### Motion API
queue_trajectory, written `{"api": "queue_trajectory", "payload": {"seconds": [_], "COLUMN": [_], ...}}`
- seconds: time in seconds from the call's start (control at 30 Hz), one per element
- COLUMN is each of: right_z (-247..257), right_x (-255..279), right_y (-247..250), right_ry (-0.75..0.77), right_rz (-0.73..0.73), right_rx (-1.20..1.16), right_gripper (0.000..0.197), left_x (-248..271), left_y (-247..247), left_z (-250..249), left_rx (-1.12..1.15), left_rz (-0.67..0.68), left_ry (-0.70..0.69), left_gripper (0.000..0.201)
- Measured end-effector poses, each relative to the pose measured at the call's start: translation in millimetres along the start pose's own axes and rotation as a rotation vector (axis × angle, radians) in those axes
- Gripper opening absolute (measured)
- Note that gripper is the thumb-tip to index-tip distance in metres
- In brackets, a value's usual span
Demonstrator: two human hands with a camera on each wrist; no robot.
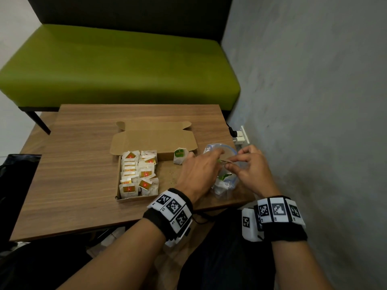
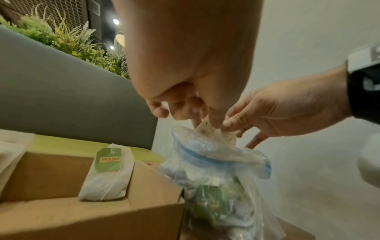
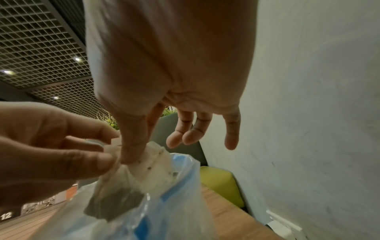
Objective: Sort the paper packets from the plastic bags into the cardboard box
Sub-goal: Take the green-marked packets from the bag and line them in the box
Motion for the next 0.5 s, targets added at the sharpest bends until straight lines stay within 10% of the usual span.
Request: {"api": "queue_trajectory", "payload": {"seconds": [0.5], "right_z": [-6.4], "right_x": [3.7], "right_y": [-8.4], "right_ry": [-0.051], "right_rz": [-0.016], "right_rx": [-0.013], "right_gripper": [0.030], "left_x": [-4.7], "left_y": [13.6], "left_z": [33.9], "left_rx": [0.631], "left_rz": [-0.213], "left_ry": [0.282], "left_gripper": [0.016]}}
Point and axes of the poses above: each hand's wrist, its own x-axis away from the middle knuckle, its own y-axis out of the back of the hand, z = x × y, the point moved 6 cm from there along -x, towards the middle knuckle, and after that the axes turned 1 degree about z, right-handed, at the moved point
